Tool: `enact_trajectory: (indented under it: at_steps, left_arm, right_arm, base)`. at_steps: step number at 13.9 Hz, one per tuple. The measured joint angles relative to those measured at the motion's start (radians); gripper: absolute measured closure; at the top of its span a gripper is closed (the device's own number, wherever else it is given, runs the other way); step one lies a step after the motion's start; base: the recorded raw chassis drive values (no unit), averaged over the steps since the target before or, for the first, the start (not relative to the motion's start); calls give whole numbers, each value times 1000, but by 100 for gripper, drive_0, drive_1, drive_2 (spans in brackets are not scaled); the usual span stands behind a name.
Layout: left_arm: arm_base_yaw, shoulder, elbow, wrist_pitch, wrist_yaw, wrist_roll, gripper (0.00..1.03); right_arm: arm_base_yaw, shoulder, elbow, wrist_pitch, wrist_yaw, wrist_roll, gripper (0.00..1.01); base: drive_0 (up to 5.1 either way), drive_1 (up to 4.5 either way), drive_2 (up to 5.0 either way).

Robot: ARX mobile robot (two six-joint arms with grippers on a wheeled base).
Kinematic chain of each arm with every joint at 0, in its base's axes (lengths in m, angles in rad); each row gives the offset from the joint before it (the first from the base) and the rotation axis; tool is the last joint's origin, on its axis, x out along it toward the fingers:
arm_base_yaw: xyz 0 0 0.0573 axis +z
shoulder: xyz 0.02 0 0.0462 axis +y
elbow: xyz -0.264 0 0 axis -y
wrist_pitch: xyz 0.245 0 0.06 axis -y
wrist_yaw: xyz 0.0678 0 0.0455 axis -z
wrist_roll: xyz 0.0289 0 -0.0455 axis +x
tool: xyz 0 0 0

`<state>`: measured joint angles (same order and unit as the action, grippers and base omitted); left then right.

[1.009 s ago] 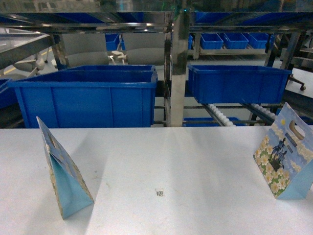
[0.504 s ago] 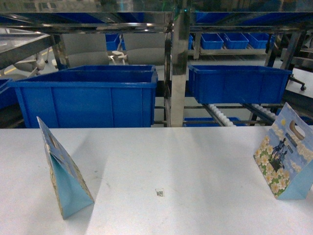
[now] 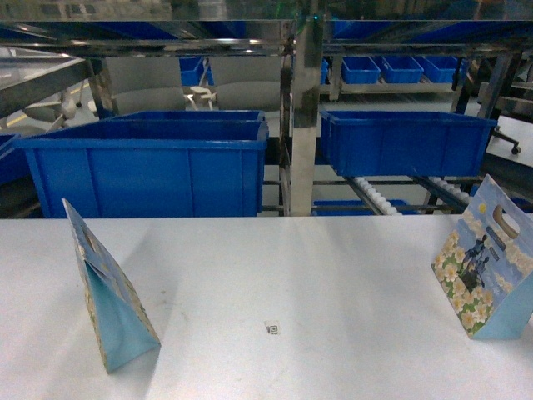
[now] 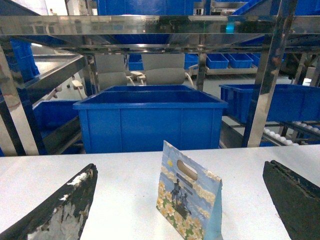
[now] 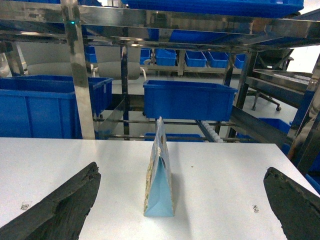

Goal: Move flower gift bag to table near conveyor

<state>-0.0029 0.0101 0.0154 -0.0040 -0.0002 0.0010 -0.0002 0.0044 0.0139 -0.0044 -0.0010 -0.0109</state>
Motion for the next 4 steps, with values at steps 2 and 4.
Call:
enact_trajectory:
  at_steps: [2,4]
  left_arm:
    - [0,0,0,0,0,0,5]
    - [0,0,0,0,0,0,5]
  right_arm:
    - [0,0,0,0,0,0,3]
    - [0,0,0,0,0,0,3]
  base:
    - [0,0,0]
    - [0,0,0]
